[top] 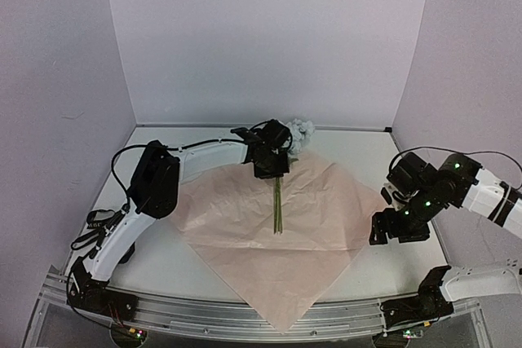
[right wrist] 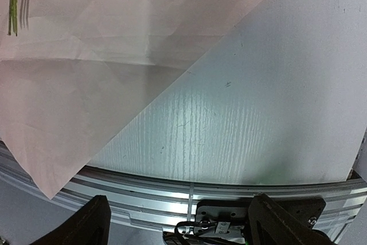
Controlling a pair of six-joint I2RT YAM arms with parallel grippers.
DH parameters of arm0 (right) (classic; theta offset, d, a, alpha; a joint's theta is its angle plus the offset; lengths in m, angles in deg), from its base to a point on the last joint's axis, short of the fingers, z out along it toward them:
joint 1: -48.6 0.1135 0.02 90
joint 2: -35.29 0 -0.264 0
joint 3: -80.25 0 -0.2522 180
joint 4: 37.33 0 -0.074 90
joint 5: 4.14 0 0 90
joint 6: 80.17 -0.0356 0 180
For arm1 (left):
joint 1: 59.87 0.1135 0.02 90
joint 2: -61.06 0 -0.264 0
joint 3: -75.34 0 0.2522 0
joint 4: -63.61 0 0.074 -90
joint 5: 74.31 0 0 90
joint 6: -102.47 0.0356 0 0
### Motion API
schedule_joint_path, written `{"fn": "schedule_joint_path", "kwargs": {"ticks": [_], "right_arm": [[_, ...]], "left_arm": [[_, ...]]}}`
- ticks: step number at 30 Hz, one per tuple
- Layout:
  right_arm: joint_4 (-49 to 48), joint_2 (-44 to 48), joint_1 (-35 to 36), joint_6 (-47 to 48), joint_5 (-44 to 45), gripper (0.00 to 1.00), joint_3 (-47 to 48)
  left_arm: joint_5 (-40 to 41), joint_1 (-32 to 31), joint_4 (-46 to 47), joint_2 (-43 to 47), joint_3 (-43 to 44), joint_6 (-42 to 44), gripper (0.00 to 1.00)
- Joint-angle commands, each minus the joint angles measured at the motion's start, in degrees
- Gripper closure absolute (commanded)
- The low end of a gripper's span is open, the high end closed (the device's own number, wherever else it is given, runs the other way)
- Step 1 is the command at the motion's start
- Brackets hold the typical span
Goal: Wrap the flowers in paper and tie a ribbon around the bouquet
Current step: Place the fake flower on the flattened wrapping paper.
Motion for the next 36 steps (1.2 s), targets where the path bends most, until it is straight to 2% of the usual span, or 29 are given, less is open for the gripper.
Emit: {"fn": "schedule_joint_path", "kwargs": {"ticks": [1, 7, 22, 28, 36], "right_arm": [[0.7, -0.3, -0.3, -0.3, -0.2, 0.14, -0.2], [0.6, -1.4, -0.3, -0.1, -0.4, 0.14, 0.0], [-1.8, -5.1, -0.3, -0.6, -2.1, 0.14, 0.7], [-2.2, -5.6, -0.2, -0.8, -2.4, 0.14, 0.9], [-2.2, -5.1, -0.3, -0.6, -2.3, 0.14, 1.5]], "left_arm": [[-0.2, 0.2, 3.1, -2.1, 1.6, -0.1, 1.0], [1.7, 0.2, 2.2, -1.9, -2.9, 0.9, 1.0], [4.8, 1.7, 4.3, 6.0, -20.1, 3.7, 1.0], [3.9, 1.8, 3.1, 5.3, -17.5, 3.9, 0.99], [3.9, 1.8, 1.9, 5.7, -13.9, 3.3, 0.82]]}}
